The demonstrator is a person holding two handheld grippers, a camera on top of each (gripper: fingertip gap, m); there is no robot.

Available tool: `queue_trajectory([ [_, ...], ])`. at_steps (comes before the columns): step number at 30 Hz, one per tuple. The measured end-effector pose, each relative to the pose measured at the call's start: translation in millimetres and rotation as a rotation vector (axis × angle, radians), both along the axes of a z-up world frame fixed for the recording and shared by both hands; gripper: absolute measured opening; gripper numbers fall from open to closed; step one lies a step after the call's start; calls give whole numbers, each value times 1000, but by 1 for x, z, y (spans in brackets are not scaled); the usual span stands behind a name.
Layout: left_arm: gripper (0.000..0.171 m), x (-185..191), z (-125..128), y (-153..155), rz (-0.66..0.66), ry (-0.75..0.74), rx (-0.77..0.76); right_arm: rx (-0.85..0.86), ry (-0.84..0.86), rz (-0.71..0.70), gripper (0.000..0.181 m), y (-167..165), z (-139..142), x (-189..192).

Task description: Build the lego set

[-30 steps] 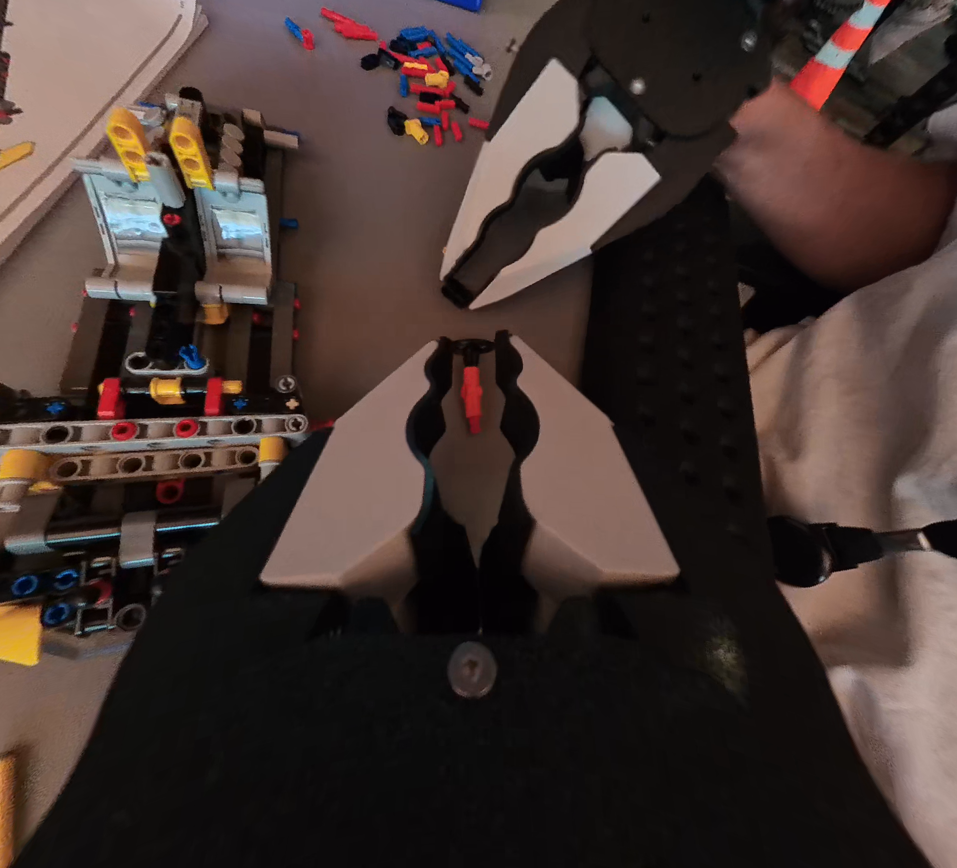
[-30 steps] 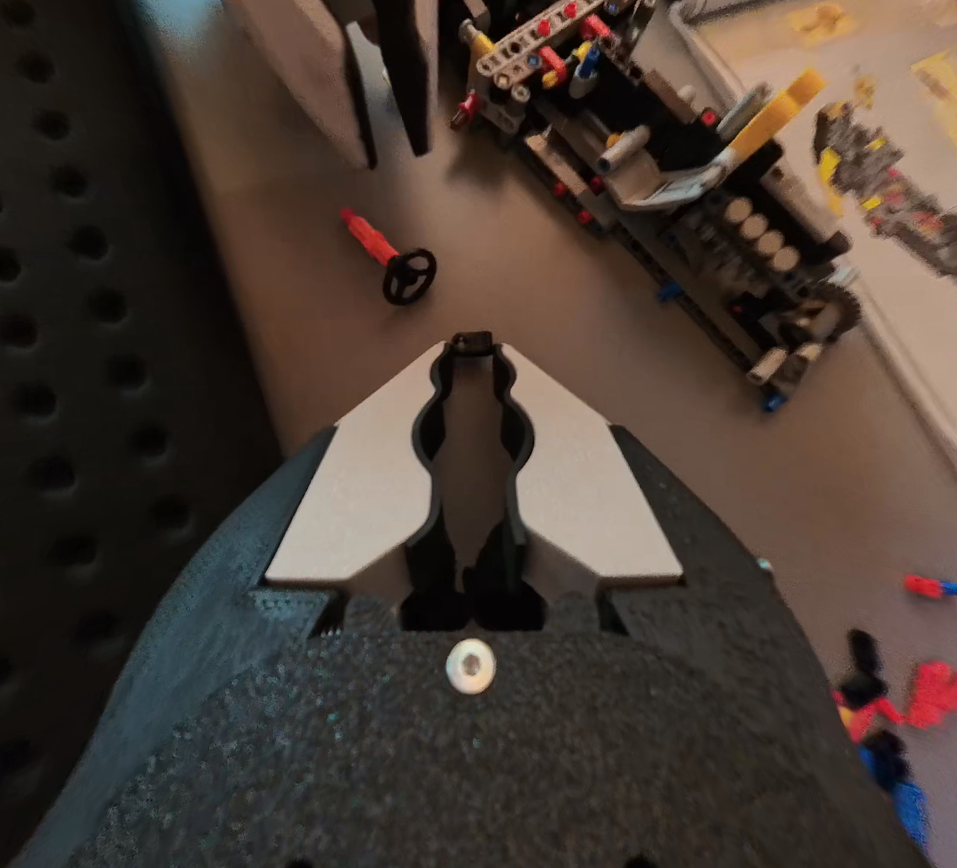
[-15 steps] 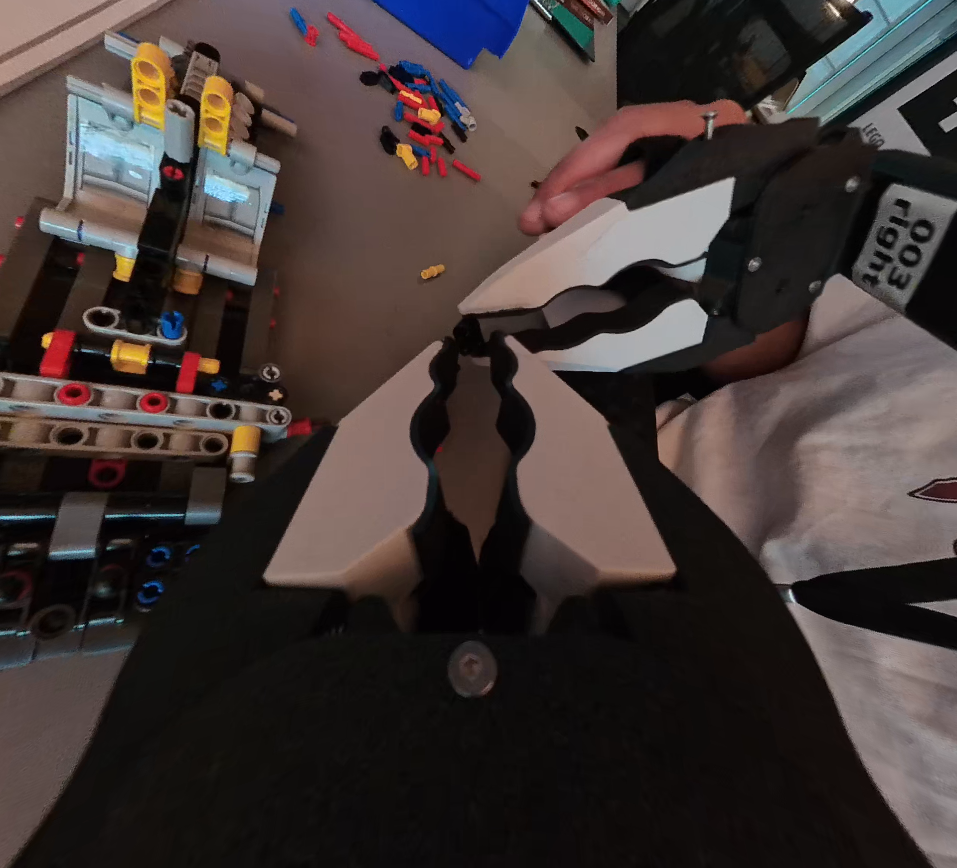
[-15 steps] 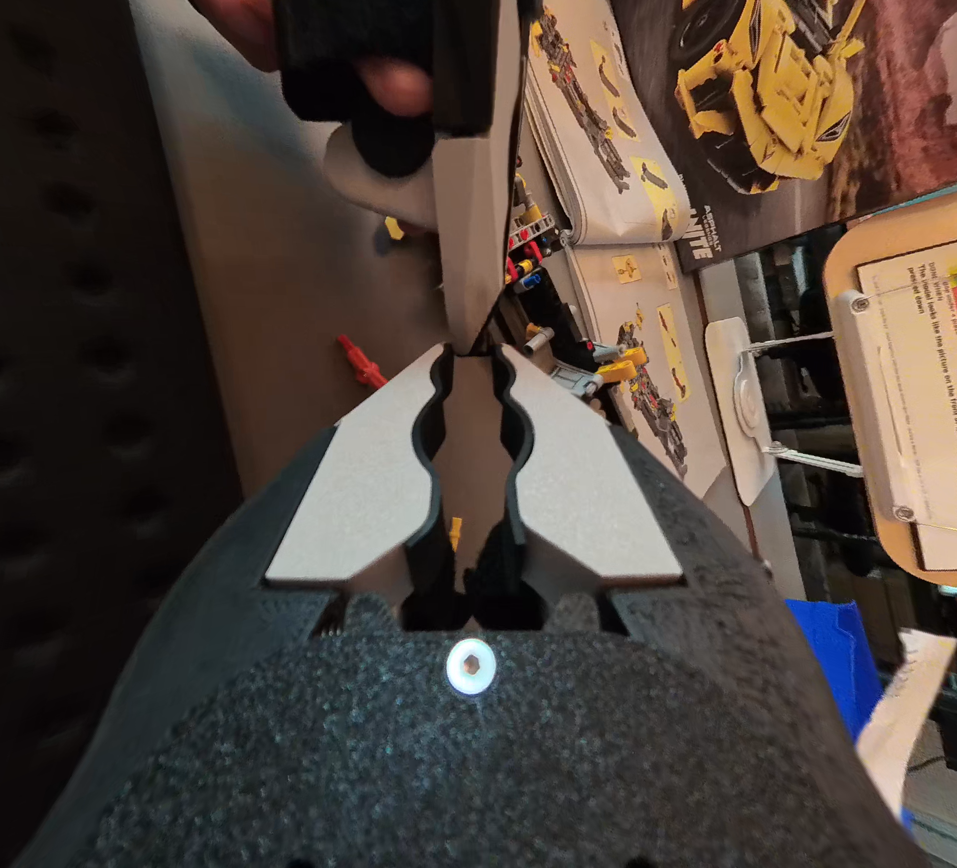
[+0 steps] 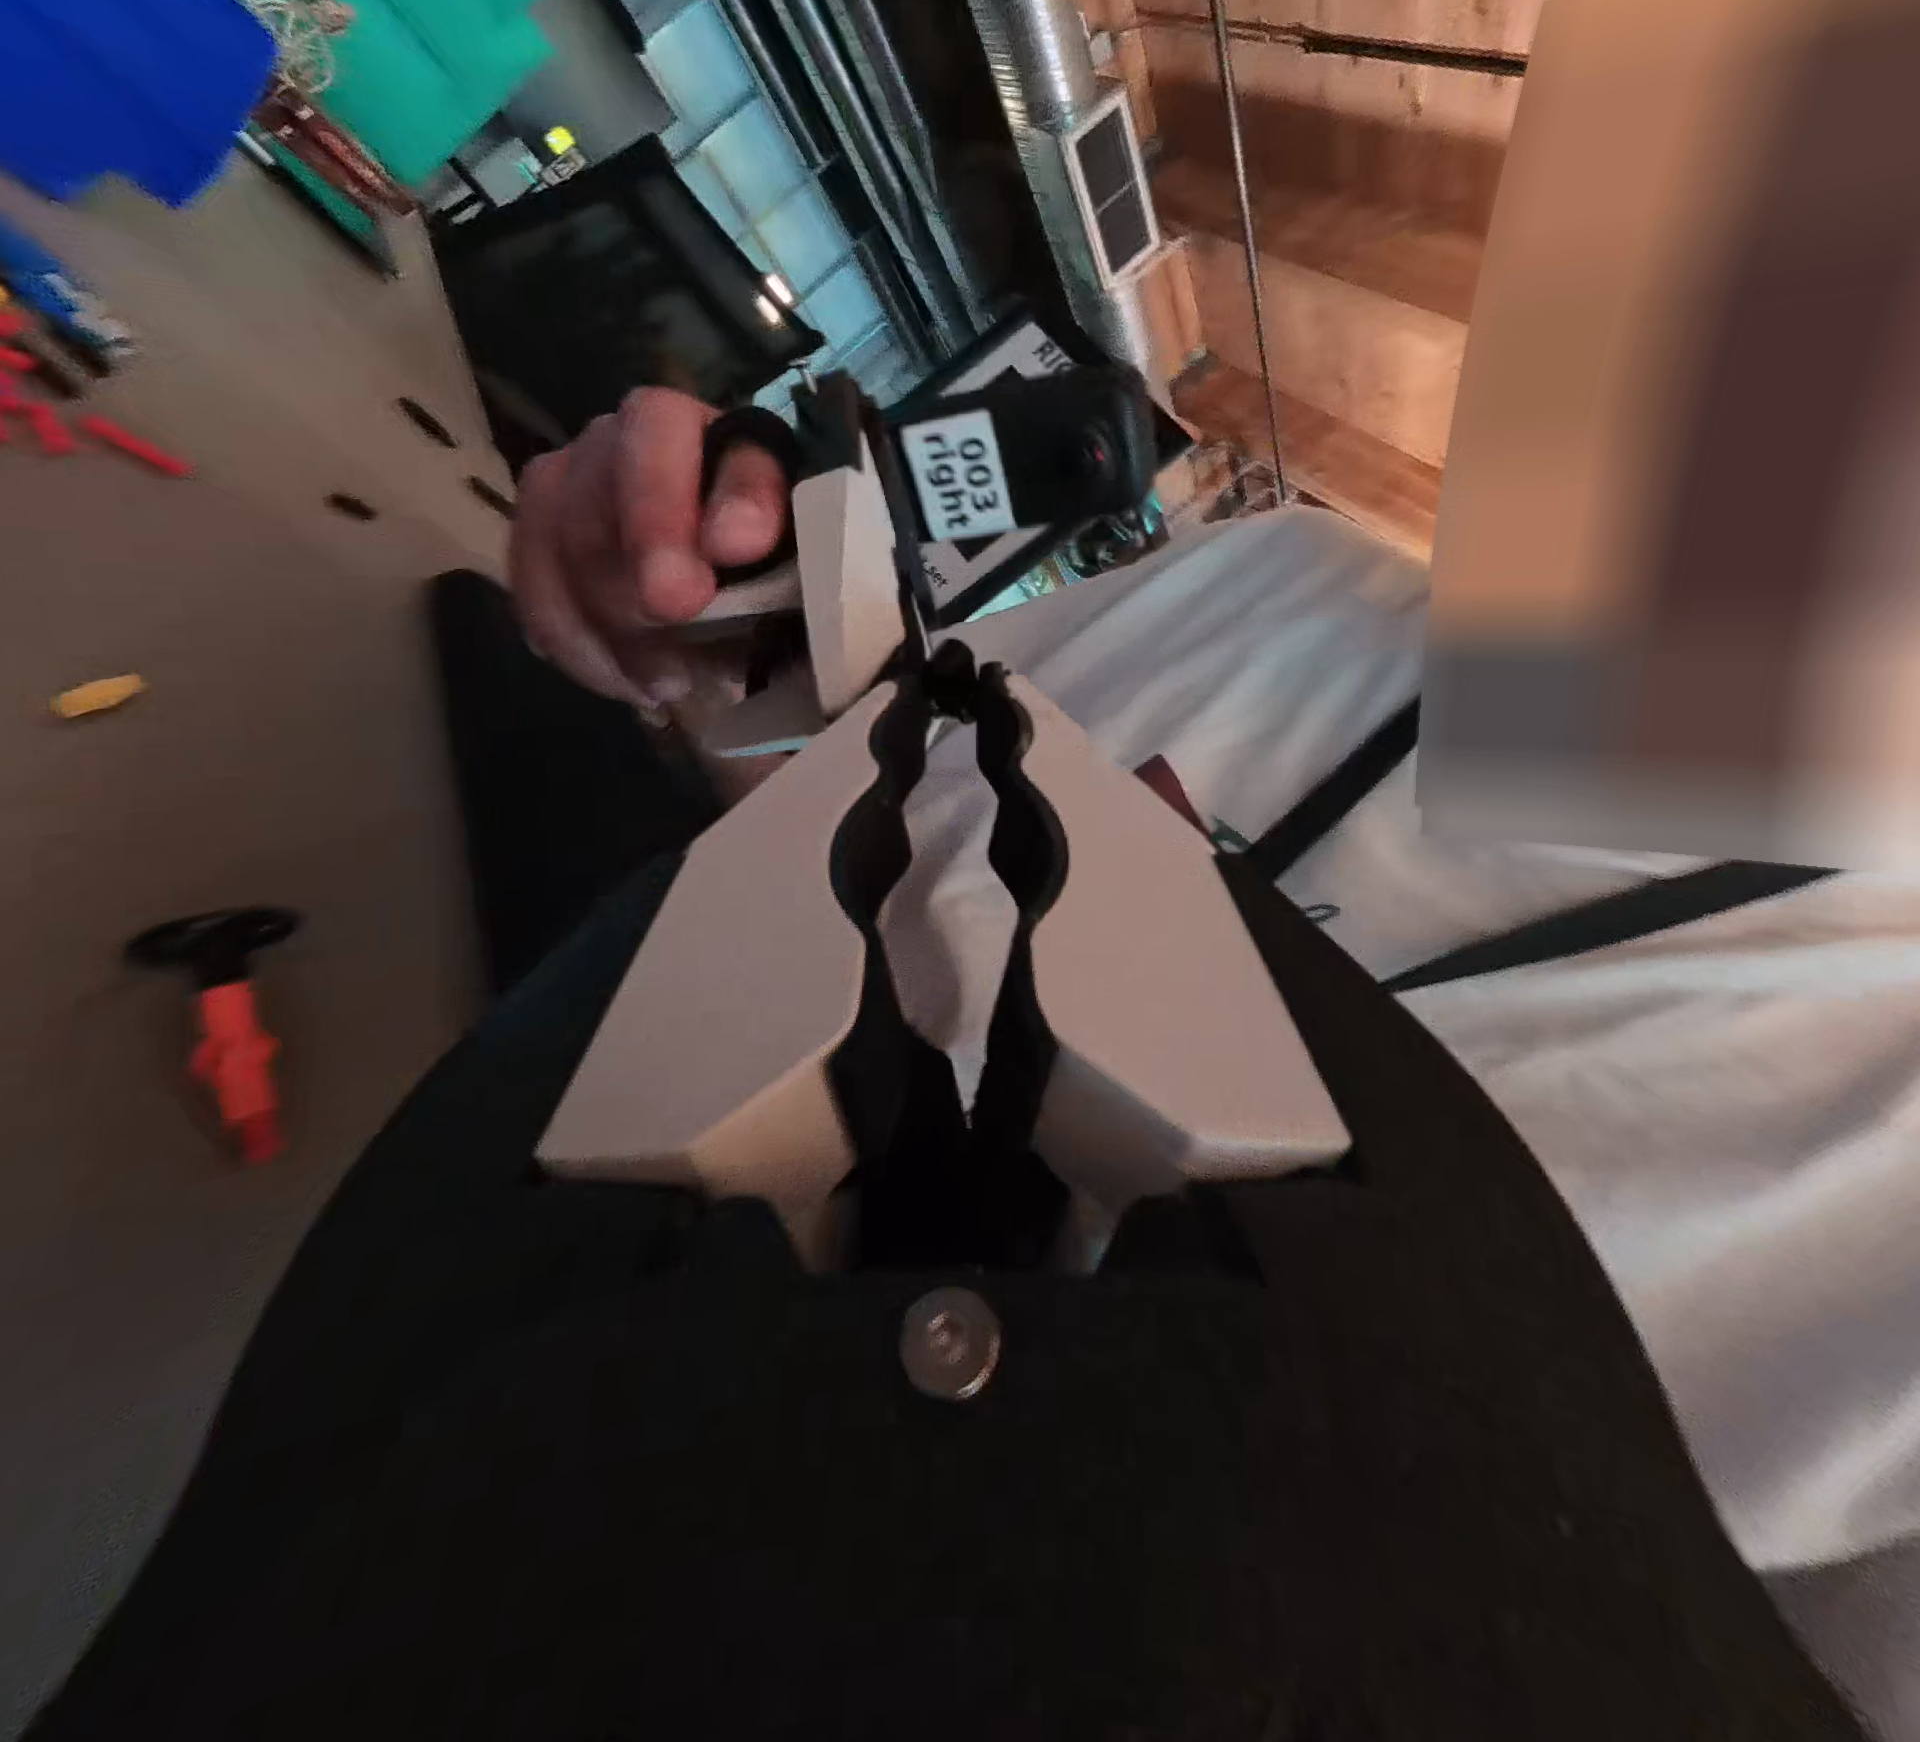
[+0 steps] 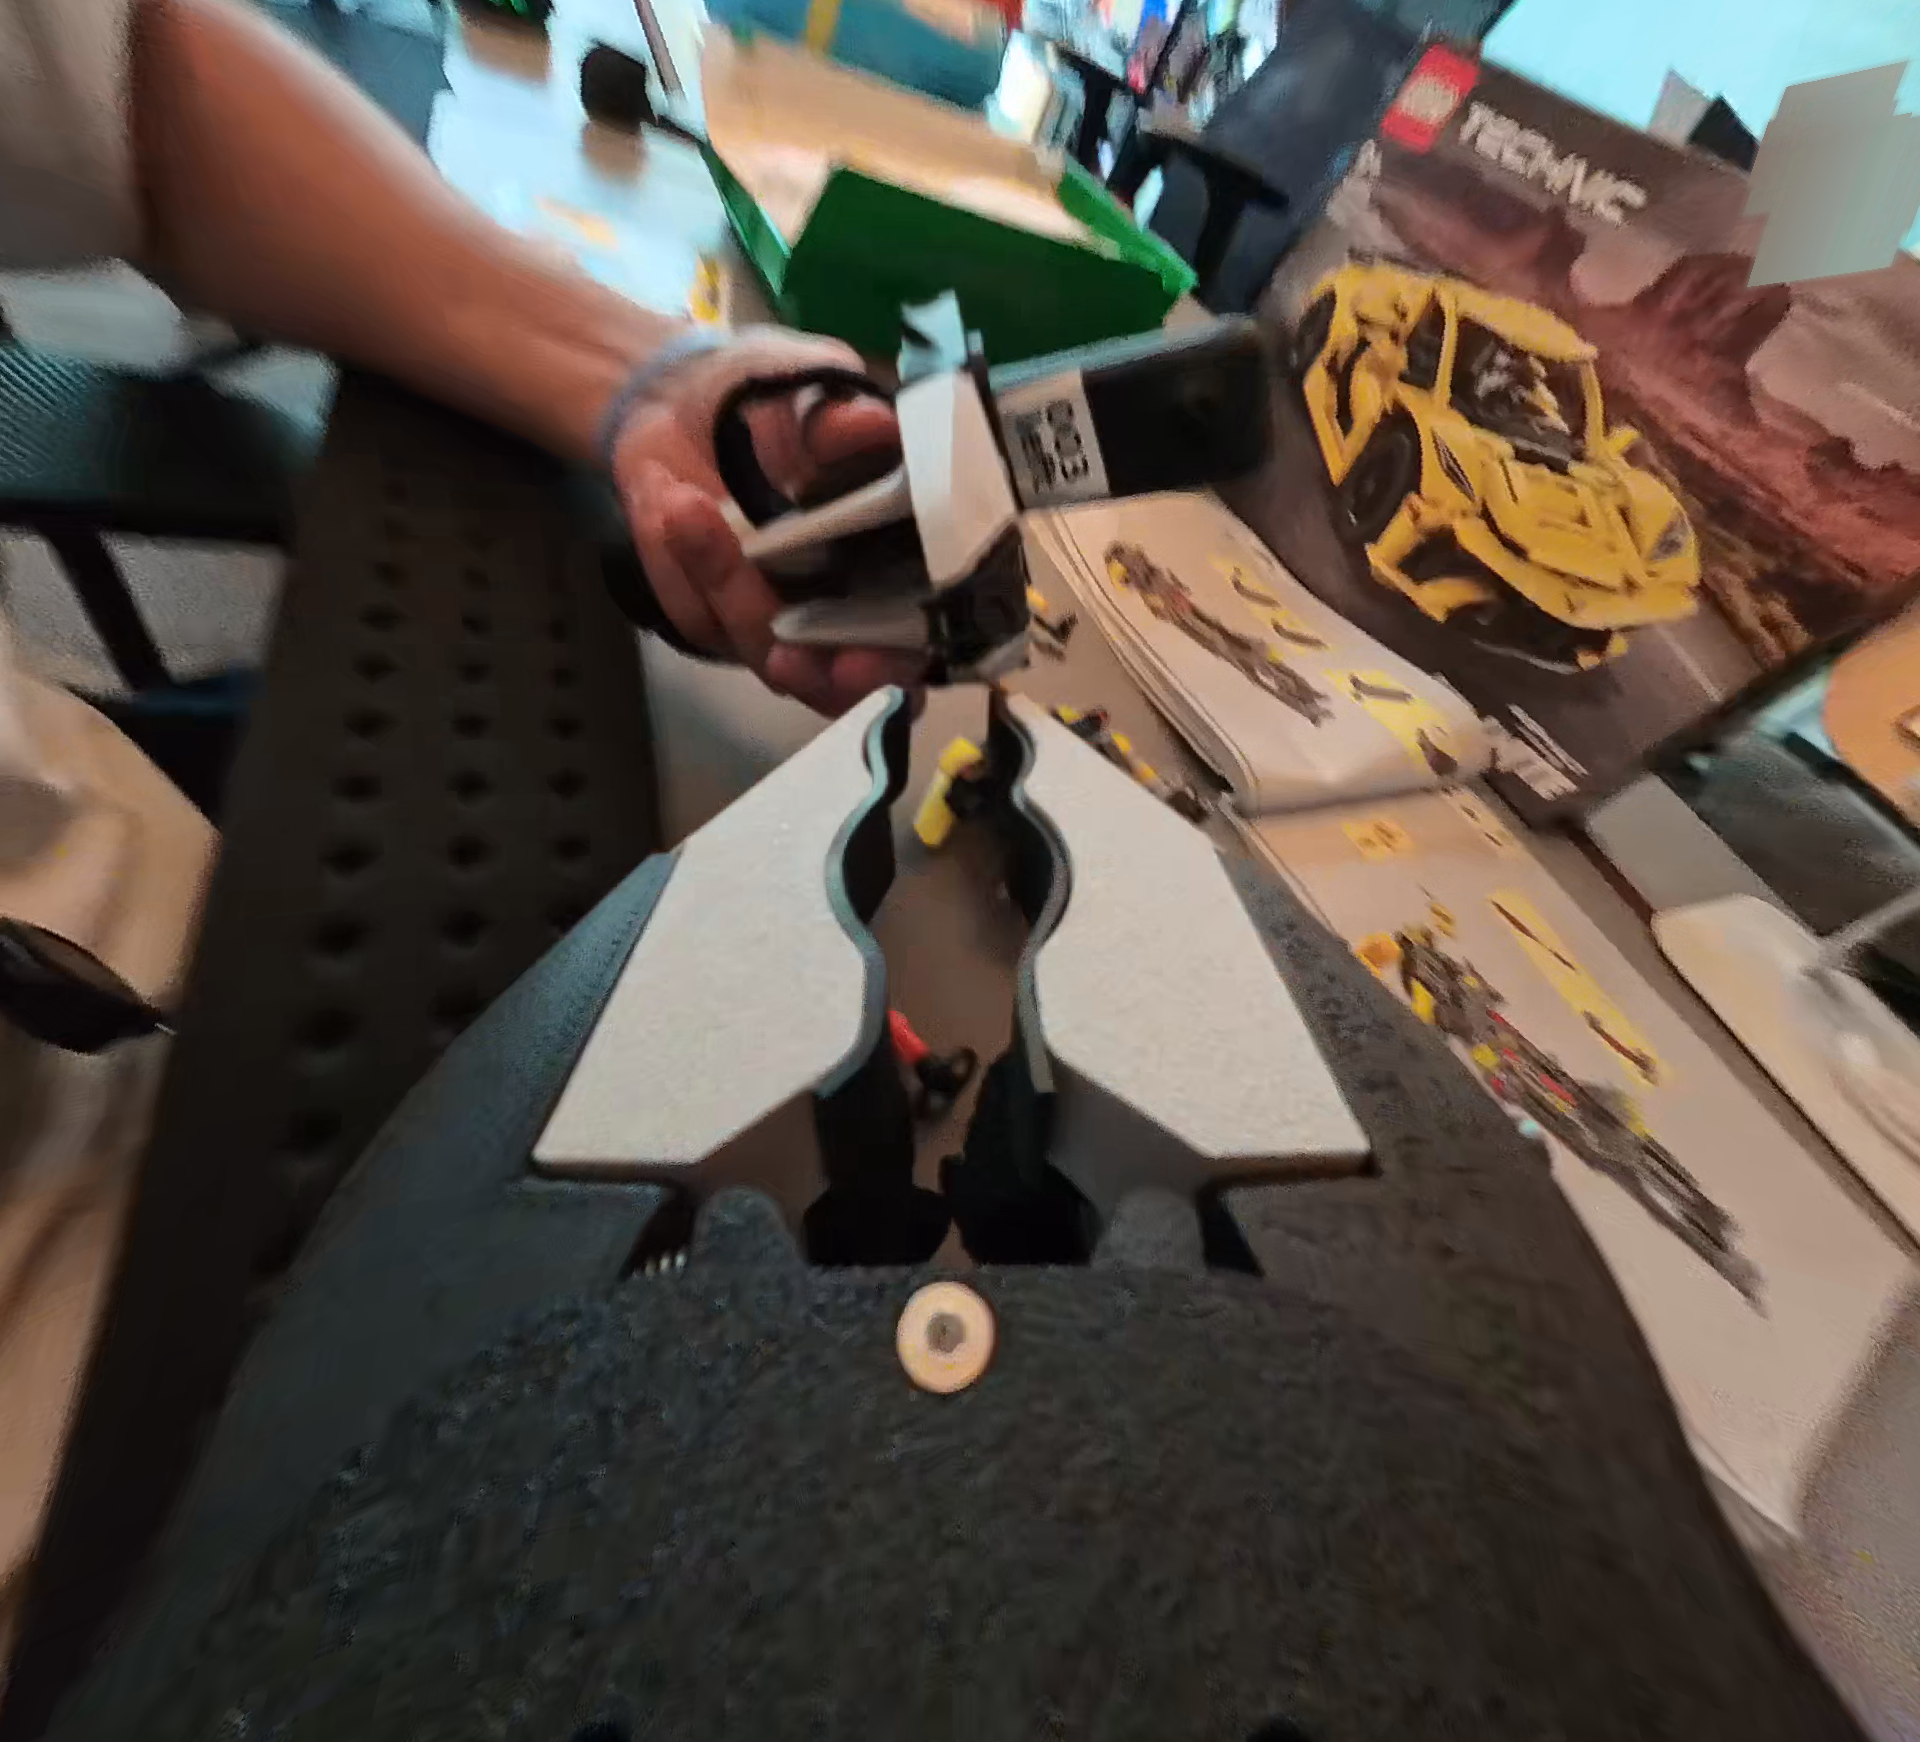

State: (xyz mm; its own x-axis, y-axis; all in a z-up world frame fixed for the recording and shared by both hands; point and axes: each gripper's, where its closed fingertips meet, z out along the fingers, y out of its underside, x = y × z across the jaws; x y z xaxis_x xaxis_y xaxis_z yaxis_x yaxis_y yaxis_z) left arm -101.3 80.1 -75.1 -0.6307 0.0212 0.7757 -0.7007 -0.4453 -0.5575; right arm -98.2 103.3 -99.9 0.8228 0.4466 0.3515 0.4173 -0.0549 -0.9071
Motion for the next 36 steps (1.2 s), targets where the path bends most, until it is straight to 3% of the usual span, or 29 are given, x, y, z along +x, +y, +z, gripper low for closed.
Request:
queue_trajectory([
  [6,6,-7,7,-3,-34,-28,-34,96,138,66,17,-9,24,-6],
  [13,6,-4,3,-3,-39,10,-38,109,48,52,13,-9,23,-7],
  [22,8,30,-57,13,235,84,412,-136,-379,-186,12,6,-35,31],
  [26,6,34,-67,14,268,79,506,-195,-444,-216,10,6,-46,37],
  [28,6,30,-65,13,234,83,475,-184,-414,-192,9,5,-46,33],
  [33,4,9,-33,4,29,106,145,-81,-183,-39,21,-4,-21,9],
  [36,4,-5,-24,-6,-80,84,86,-23,-109,42,20,-9,-11,-3],
])
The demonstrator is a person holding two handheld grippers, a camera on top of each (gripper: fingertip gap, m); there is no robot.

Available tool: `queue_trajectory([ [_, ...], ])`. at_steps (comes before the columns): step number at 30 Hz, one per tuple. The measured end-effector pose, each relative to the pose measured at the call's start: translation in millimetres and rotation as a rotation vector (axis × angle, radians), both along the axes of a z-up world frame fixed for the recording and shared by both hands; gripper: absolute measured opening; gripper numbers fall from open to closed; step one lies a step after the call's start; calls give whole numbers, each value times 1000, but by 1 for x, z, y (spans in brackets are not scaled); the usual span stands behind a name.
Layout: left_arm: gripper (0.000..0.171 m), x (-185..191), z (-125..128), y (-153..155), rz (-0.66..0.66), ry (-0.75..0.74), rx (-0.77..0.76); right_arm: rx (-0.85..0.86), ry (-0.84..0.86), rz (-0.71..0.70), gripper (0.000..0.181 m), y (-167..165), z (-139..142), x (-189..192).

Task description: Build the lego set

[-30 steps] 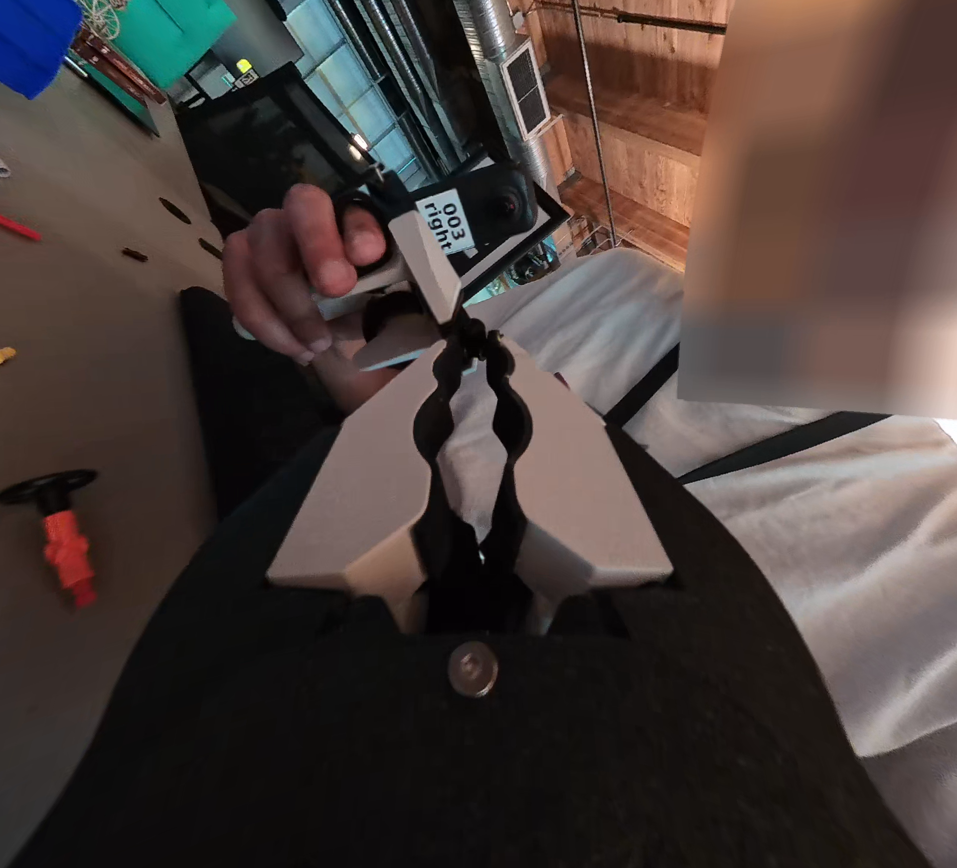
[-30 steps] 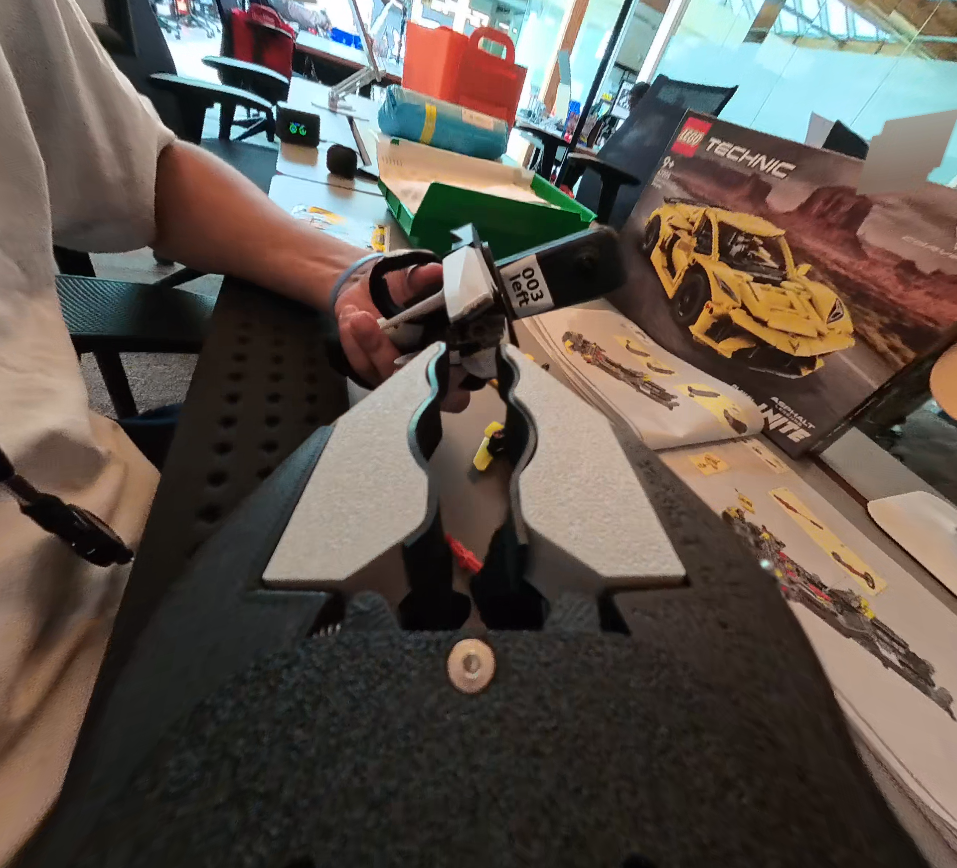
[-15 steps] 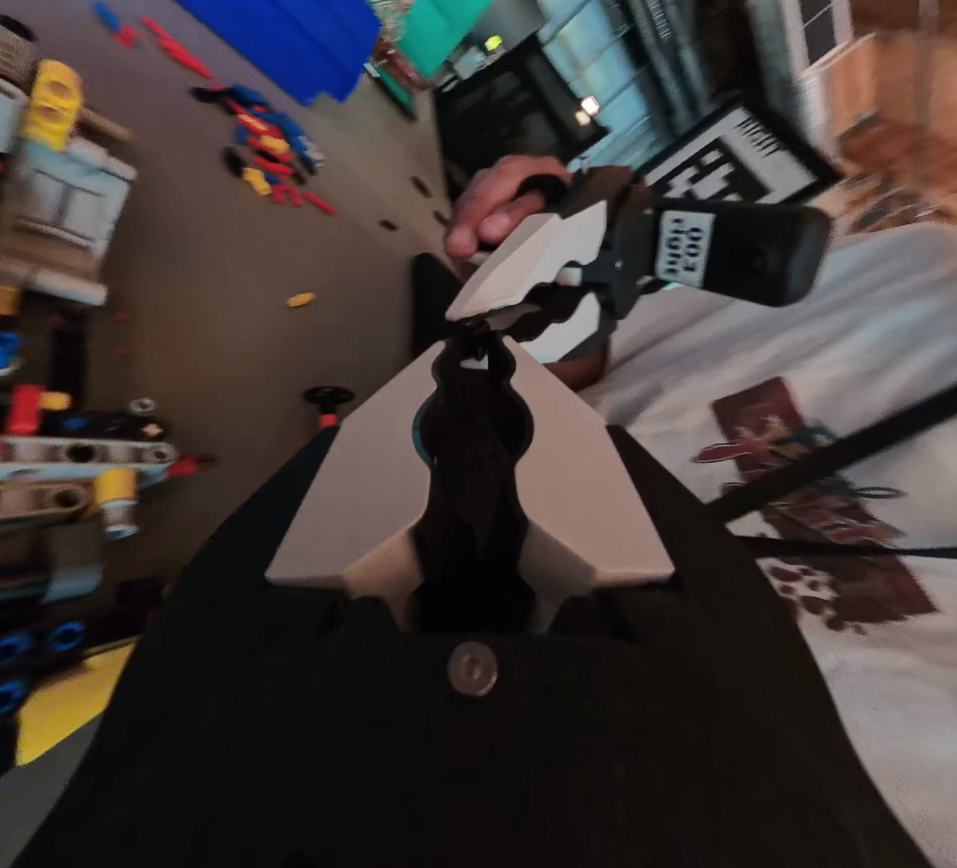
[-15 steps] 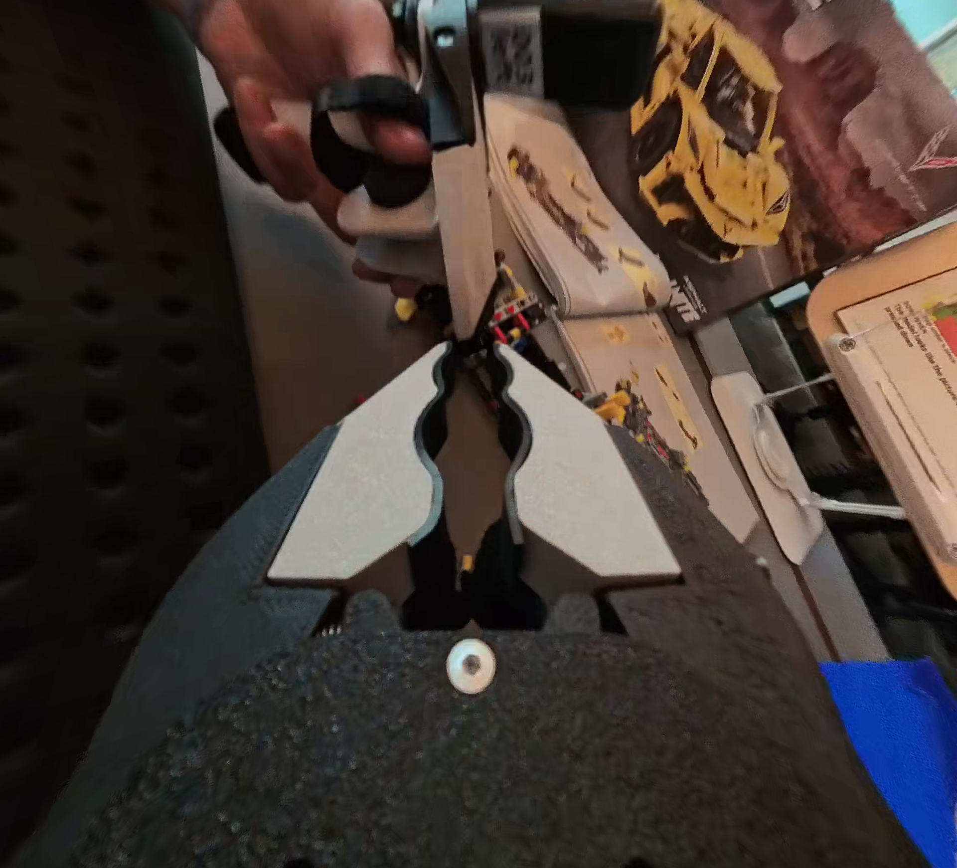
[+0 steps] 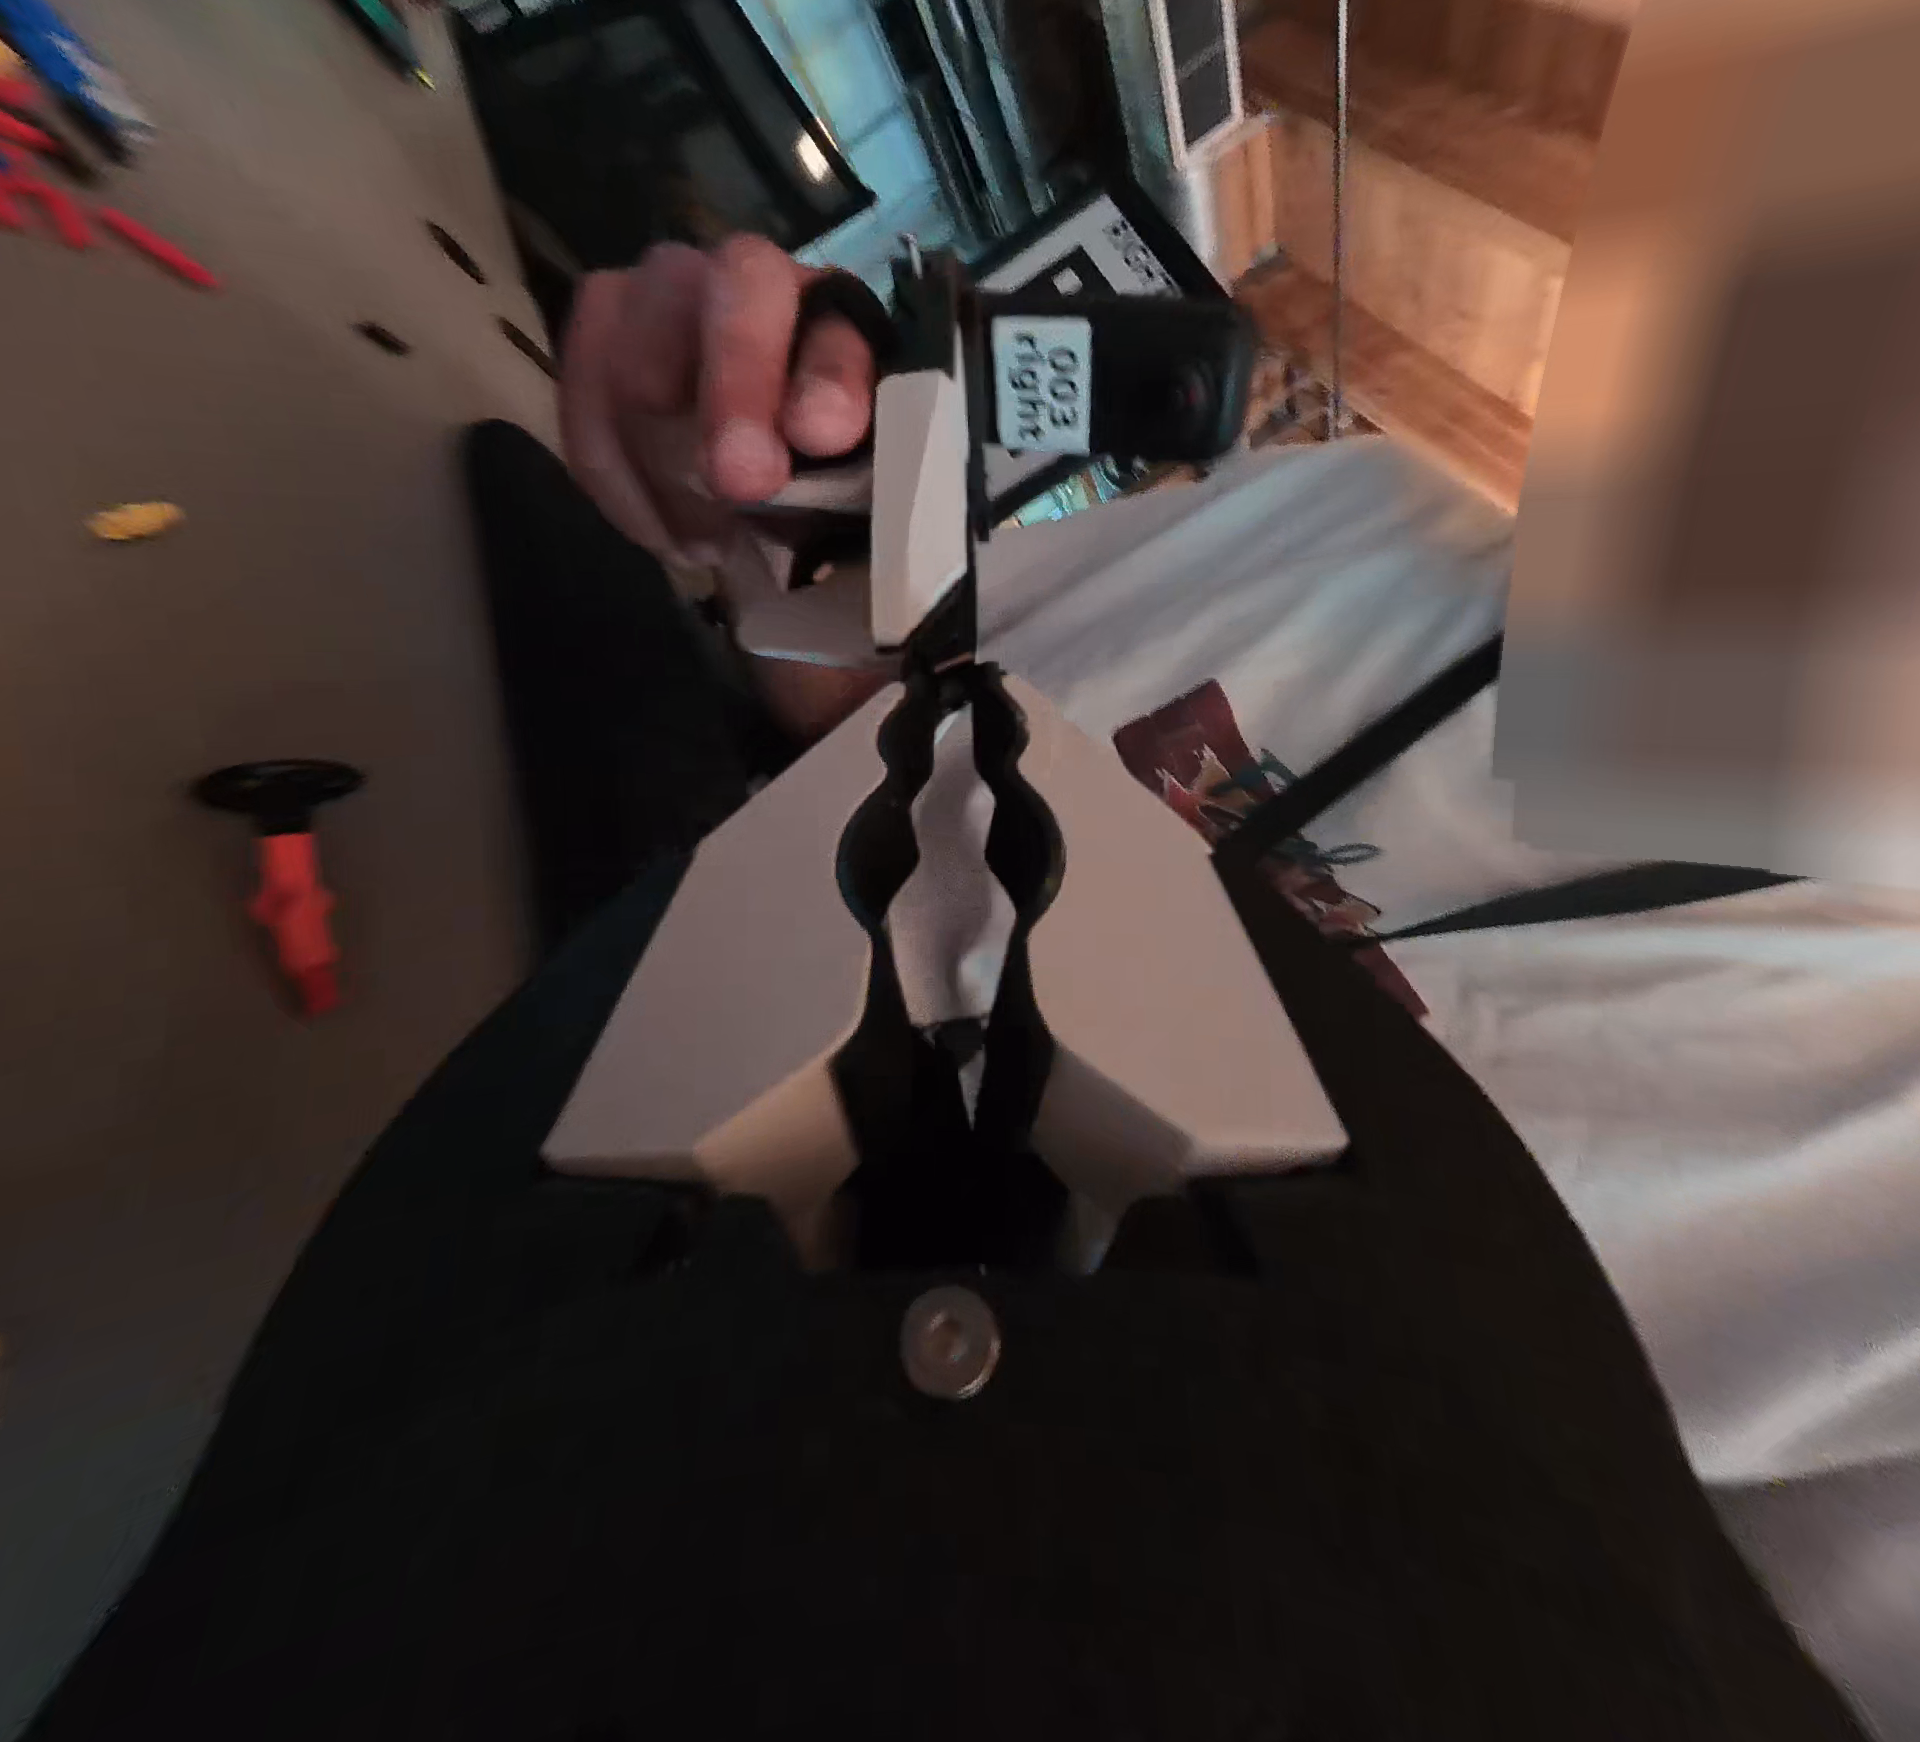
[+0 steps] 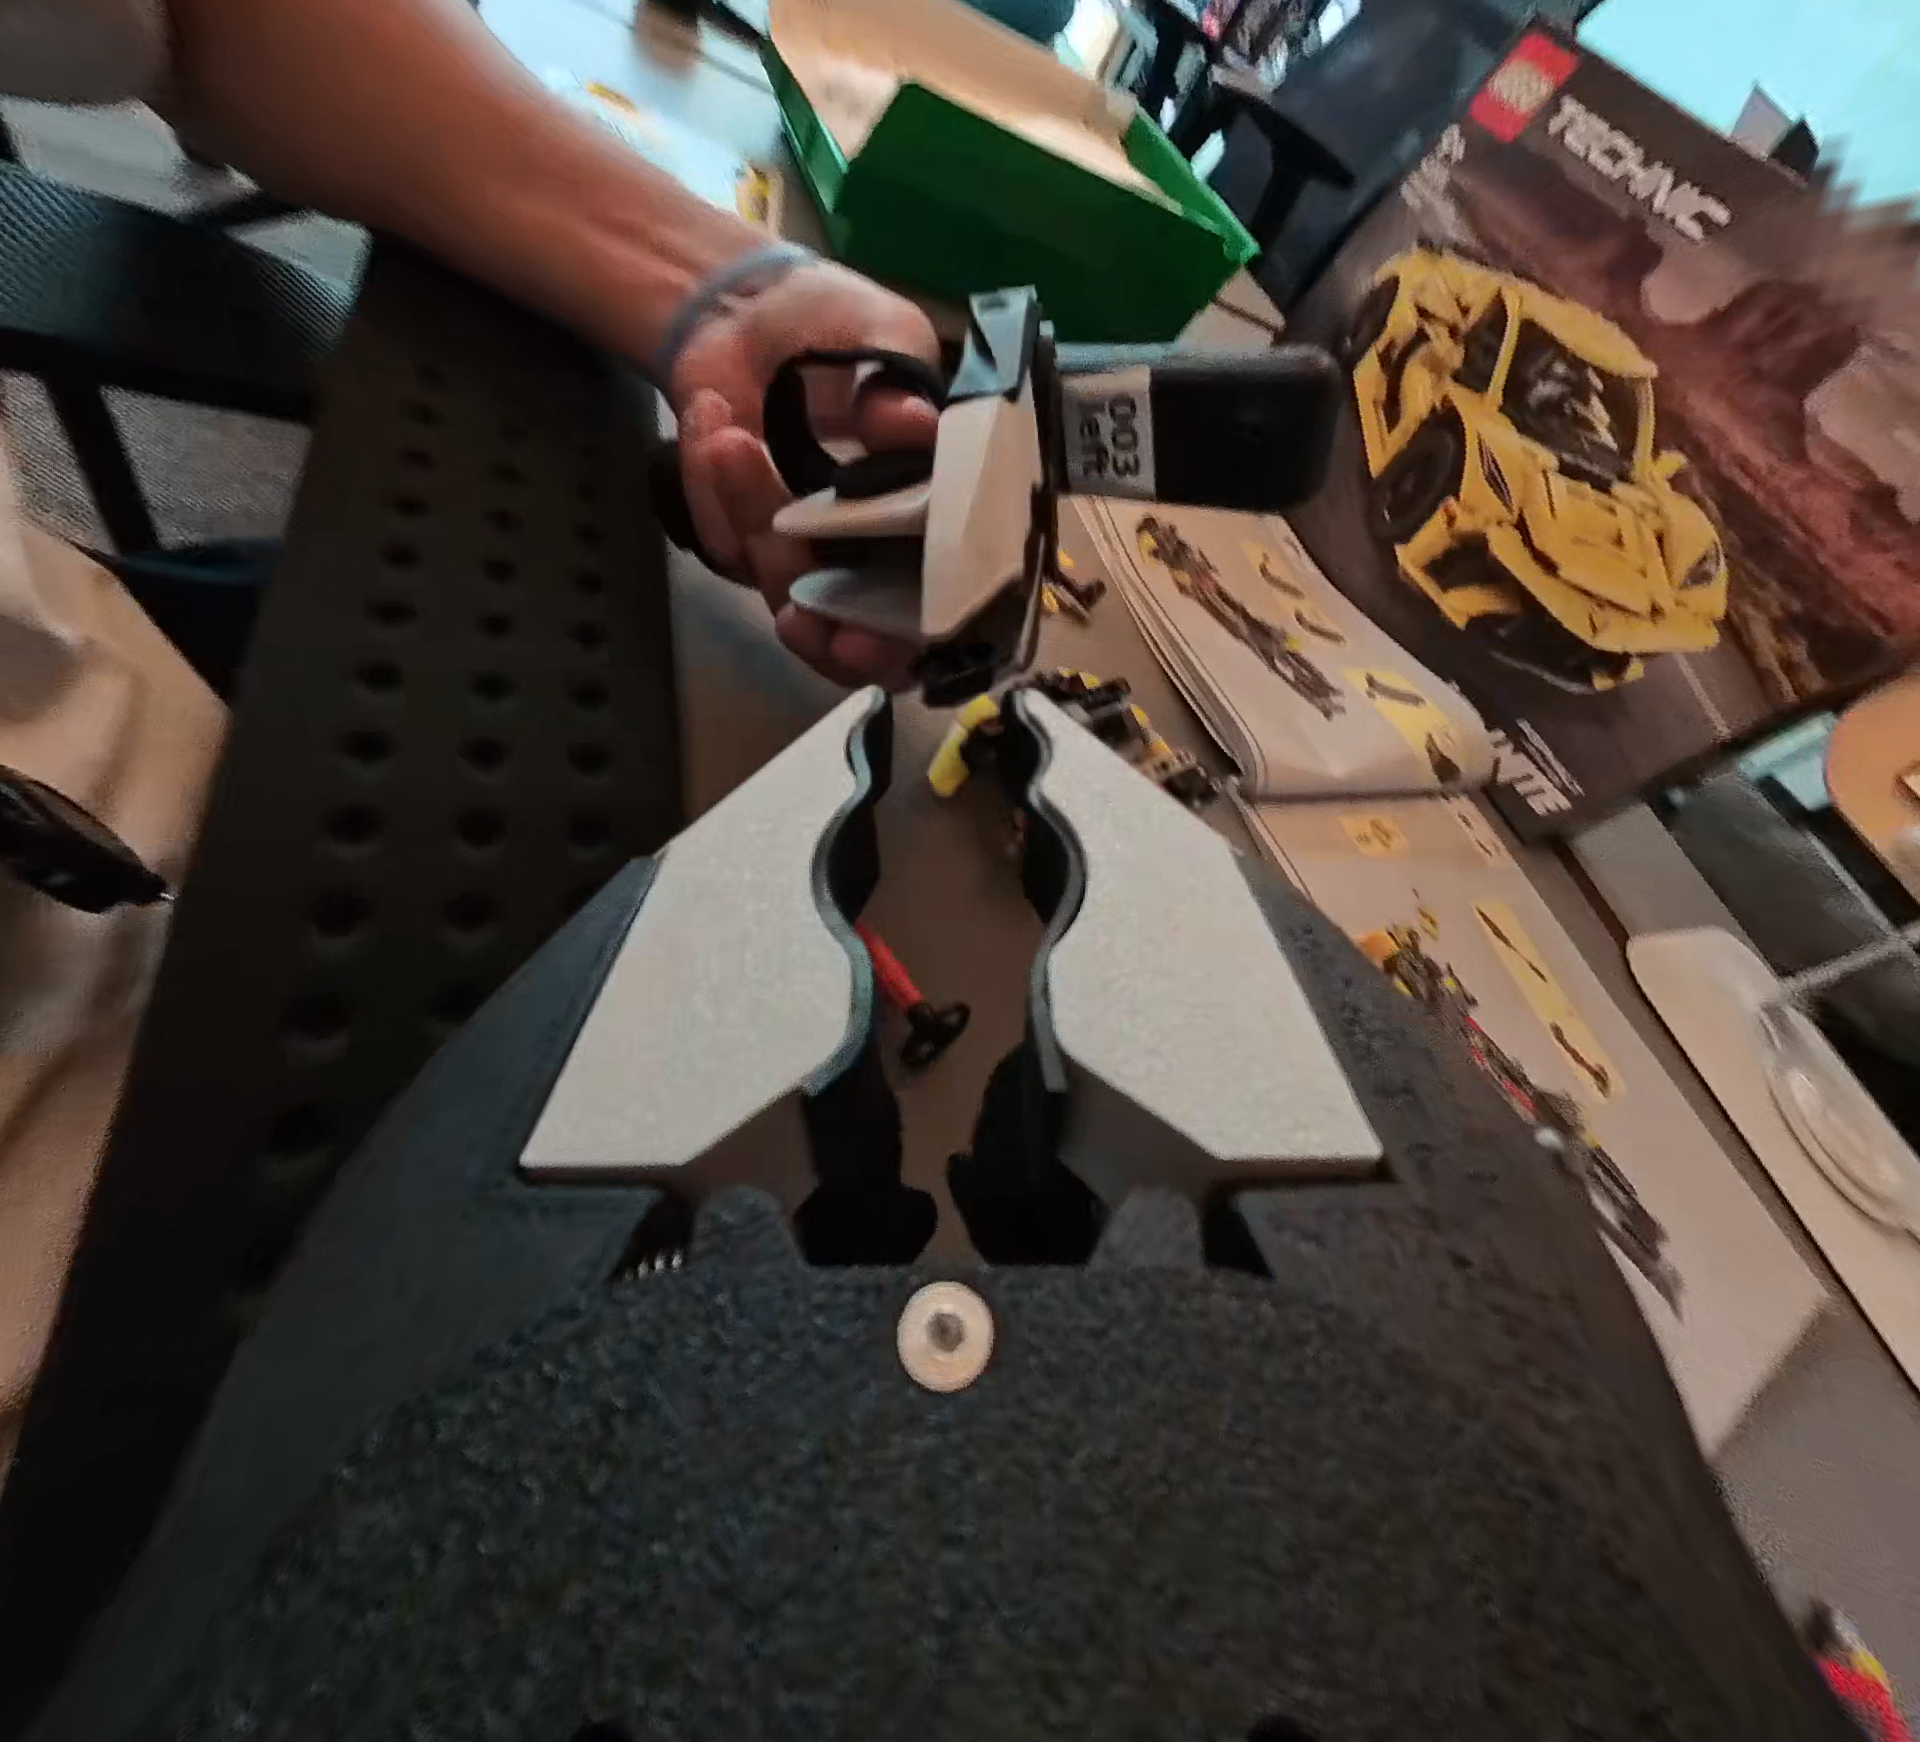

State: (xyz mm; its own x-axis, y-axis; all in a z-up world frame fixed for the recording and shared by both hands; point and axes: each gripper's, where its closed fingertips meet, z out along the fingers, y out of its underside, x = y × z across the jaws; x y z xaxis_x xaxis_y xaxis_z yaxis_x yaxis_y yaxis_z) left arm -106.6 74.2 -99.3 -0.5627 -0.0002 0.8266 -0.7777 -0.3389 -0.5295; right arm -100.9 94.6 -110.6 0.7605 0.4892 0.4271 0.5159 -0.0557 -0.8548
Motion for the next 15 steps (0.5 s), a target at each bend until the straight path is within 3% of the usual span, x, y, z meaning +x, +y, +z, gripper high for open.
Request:
queue_trajectory([
  [6,4,-9,2,-8,-58,-26,12,24,42,81,13,-7,4,-13],
  [15,3,-5,-4,-4,-36,10,24,58,11,50,16,-4,1,-9],
])
